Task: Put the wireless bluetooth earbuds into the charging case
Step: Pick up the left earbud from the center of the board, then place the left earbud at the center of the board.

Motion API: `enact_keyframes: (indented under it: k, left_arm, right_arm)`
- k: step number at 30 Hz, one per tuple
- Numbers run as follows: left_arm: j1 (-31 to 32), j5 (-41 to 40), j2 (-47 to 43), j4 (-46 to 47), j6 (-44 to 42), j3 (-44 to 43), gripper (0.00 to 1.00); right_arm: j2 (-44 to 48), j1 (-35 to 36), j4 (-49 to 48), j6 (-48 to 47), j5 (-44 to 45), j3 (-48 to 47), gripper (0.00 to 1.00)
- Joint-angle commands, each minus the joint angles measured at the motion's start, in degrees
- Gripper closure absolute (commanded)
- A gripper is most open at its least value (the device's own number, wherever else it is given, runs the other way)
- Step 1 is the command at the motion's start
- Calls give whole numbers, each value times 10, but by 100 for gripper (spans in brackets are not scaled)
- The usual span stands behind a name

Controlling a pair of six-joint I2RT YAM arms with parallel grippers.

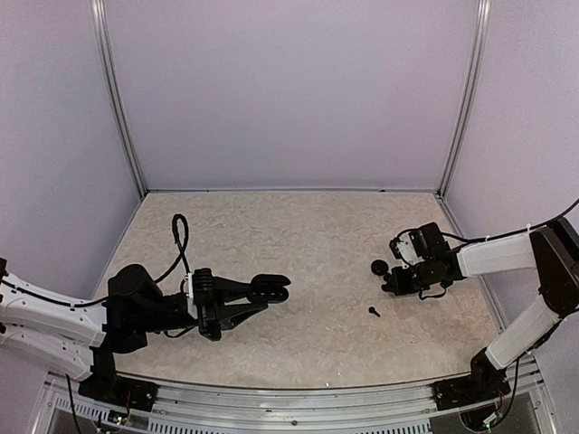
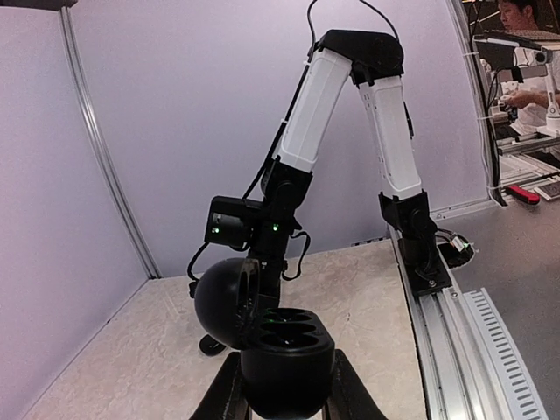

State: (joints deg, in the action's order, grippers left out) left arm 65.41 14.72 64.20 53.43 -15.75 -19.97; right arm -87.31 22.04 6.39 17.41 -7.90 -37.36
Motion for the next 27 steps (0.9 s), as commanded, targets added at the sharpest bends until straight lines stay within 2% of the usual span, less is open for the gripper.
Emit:
enact_keyframes:
  k: [1, 6, 13, 27]
  left_arm:
    - [4, -9, -12, -1, -5, -5, 96]
    - [6, -10, -16, -2, -4, -2, 96]
    - [9, -22, -16, -6, -6, 6, 96]
    - [22, -110, -25, -1, -64, 30, 97]
  right_arm:
    - [9, 3, 15, -35, -10, -18, 95]
    - [19, 19, 25, -61, -36, -30, 100]
    - [61, 70, 25, -90, -76, -52, 100]
    - [156, 182, 118, -110, -190, -191, 100]
